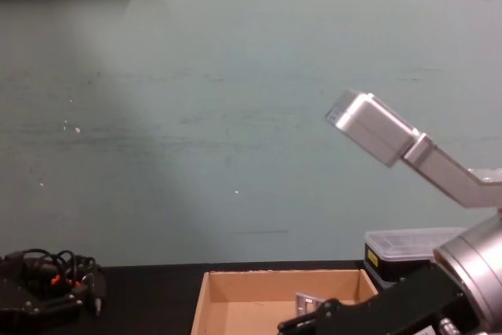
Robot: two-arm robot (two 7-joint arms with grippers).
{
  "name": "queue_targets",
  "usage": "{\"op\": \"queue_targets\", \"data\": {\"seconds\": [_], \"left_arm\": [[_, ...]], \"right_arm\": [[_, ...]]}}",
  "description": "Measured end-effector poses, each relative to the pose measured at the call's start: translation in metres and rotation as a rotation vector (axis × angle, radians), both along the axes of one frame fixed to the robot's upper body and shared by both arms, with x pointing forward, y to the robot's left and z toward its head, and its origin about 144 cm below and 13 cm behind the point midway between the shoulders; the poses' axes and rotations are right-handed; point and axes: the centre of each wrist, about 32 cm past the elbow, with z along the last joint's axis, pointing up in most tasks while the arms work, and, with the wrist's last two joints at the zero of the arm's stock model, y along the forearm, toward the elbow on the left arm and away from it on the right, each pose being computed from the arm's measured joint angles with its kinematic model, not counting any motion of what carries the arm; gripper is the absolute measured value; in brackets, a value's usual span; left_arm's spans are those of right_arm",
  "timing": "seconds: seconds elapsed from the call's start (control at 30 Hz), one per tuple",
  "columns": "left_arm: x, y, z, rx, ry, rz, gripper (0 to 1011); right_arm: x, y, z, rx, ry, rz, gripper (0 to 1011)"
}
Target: Use one hand to pick up the angle iron from the table and place it into the box.
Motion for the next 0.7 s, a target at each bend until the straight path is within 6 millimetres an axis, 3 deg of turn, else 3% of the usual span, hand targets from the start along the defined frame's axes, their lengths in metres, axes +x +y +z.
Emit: {"op": "queue_targets", "data": {"seconds": [0.7], "left_arm": [[0.0000, 0.0000, 0.0000, 0.000, 0.000, 0.000, 1000]], "right_arm": [[-0.0033, 0.0094, -0.0068, -0.048, 0.005, 0.031, 1003]]}}
